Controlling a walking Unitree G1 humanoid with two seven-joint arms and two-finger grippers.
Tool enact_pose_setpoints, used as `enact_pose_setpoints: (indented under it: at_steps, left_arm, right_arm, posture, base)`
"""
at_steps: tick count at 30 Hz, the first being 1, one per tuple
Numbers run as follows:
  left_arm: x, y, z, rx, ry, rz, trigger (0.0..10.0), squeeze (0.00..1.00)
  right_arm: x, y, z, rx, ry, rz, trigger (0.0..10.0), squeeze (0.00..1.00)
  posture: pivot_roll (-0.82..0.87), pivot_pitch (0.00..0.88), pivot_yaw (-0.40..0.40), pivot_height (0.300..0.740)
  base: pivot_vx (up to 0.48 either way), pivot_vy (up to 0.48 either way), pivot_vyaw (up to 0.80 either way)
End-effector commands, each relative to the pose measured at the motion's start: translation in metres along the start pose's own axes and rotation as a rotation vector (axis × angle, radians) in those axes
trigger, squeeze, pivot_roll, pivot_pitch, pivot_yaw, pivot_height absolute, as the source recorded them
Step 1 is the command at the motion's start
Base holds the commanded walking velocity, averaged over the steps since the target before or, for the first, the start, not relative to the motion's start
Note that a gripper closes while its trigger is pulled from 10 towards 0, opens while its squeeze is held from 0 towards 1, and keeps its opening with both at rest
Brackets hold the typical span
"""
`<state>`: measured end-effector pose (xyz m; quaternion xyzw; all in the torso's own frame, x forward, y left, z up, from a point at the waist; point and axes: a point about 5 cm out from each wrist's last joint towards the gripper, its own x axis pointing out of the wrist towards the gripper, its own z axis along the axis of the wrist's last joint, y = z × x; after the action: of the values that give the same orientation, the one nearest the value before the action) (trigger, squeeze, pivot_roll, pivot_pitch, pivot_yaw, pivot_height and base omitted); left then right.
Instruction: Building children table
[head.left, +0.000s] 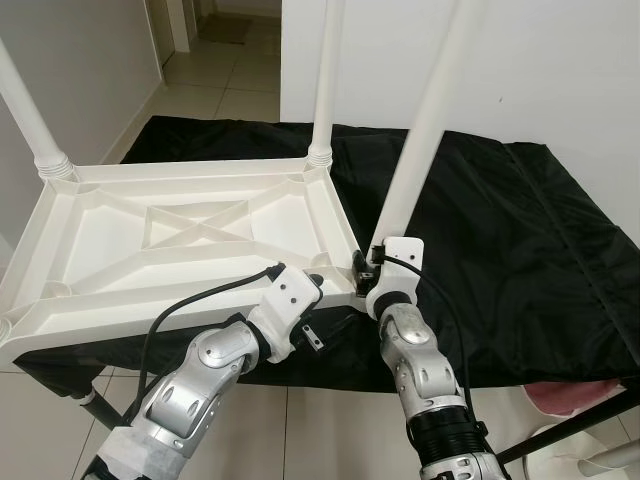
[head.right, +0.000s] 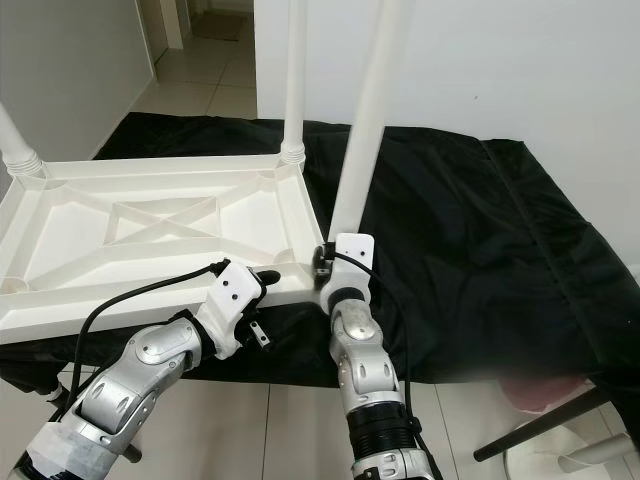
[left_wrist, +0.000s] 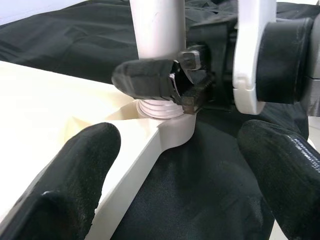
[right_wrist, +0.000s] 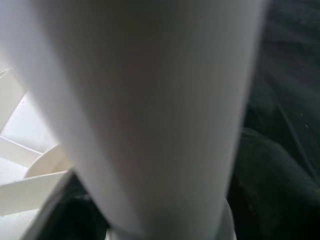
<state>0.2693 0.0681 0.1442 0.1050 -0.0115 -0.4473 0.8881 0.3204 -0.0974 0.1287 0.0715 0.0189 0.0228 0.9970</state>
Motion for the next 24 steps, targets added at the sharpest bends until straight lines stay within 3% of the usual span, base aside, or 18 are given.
enact_pose_setpoints:
  at_steps: [1, 5, 10, 11, 15, 17, 19, 24]
  left_arm:
    - [-0.001, -0.003, -0.003, 0.003, 0.014, -0.039, 10.0, 0.0]
    - [0.0, -0.004, -0.005, 0.004, 0.016, -0.04, 10.0, 0.0]
    - [0.001, -0.005, -0.004, 0.0, 0.013, -0.041, 10.0, 0.0]
    - [0.001, -0.004, -0.004, 0.0, 0.013, -0.041, 10.0, 0.0]
    - [0.0, -0.004, -0.004, 0.001, 0.014, -0.04, 10.0, 0.0]
    - [0.0, -0.002, -0.004, 0.001, 0.014, -0.038, 10.0, 0.0]
    - [0.0, -0.002, -0.004, 0.001, 0.014, -0.038, 10.0, 0.0]
    - [0.0, 0.0, -0.003, 0.003, 0.014, -0.038, 10.0, 0.0]
  right_arm:
    - [-0.002, -0.004, 0.0, 0.009, -0.007, 0.012, 10.0, 1.0]
    - [-0.001, -0.014, -0.003, 0.047, -0.003, 0.046, 10.0, 1.0]
    - [-0.004, -0.021, -0.002, -0.014, -0.023, 0.224, 10.0, 1.0]
    - [-0.004, -0.023, -0.003, -0.034, -0.013, 0.281, 10.0, 0.0]
    - [-0.004, -0.03, -0.003, -0.063, -0.003, 0.357, 10.0, 0.0]
    - [-0.001, -0.036, 0.0, -0.133, -0.006, 0.447, 10.0, 0.0]
    - [-0.001, -0.036, 0.0, -0.133, -0.006, 0.447, 10.0, 0.0]
    - [0.01, -0.042, 0.009, -0.26, -0.01, 0.584, 10.0, 0.0]
  posture:
    - [0.03, 0.012, -0.075, 0.74]
    - [0.03, 0.011, -0.076, 0.74]
    - [0.02, 0.013, -0.077, 0.74]
    - [0.02, 0.015, -0.077, 0.74]
    - [0.02, 0.018, -0.075, 0.74]
    - [0.02, 0.021, -0.069, 0.74]
    - [0.02, 0.021, -0.069, 0.74]
    - [0.02, 0.025, -0.058, 0.74]
  base:
    - [0.0, 0.0, 0.0]
    - [0.0, 0.0, 0.0]
    - [0.0, 0.0, 0.0]
    - [0.0, 0.0, 0.0]
    - [0.0, 0.0, 0.0]
    - [0.0, 0.0, 0.0]
    - [0.0, 0.0, 0.0]
    - [0.0, 0.0, 0.0]
